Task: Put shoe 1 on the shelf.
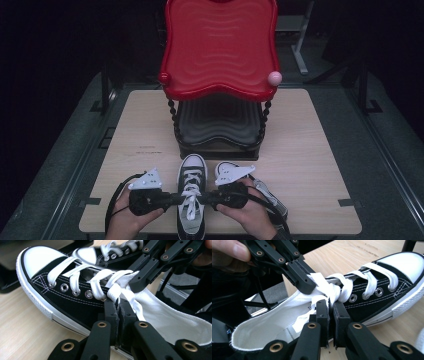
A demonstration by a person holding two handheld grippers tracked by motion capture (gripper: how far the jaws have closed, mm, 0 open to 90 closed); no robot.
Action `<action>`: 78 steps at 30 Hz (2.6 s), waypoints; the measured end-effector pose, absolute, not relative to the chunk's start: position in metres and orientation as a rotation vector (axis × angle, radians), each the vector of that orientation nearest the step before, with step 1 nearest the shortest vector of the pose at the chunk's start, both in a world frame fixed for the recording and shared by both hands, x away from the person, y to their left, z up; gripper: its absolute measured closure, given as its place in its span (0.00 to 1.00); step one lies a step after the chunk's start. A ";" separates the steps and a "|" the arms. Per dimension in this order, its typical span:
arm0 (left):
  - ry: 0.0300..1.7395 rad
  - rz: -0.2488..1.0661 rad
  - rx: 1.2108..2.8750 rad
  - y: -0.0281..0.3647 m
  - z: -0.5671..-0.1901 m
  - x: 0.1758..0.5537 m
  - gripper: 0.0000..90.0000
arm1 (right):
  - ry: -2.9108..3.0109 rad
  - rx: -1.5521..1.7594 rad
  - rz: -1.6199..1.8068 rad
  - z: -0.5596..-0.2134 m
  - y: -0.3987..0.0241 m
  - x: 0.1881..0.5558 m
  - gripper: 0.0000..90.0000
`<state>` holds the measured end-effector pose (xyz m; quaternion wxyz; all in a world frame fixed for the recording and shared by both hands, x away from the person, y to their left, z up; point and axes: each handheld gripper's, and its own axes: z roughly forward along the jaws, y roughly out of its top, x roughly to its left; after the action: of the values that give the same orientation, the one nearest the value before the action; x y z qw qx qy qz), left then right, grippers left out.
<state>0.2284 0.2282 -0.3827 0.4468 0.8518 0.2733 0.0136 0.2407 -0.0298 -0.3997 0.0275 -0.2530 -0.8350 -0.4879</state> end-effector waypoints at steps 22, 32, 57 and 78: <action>0.546 0.168 2.061 0.200 -0.318 0.272 0.97 | -2.647 -0.788 -1.703 -0.337 -0.067 0.268 0.94; 0.591 0.295 2.014 0.196 -0.304 0.325 0.98 | -2.691 -0.865 -1.764 -0.320 -0.063 0.320 0.94; 0.664 0.417 1.917 0.190 -0.327 0.362 0.82 | -2.748 -1.030 -1.802 -0.331 -0.053 0.364 0.82; 0.562 0.377 2.118 0.214 -0.373 0.300 0.60 | -2.832 -0.928 -1.568 -0.380 -0.074 0.311 0.58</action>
<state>0.3004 0.2143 -0.3732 0.4430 0.8540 0.2265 0.1519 0.3111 -0.0742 -0.3801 -0.1128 -0.2738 -0.8356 -0.4627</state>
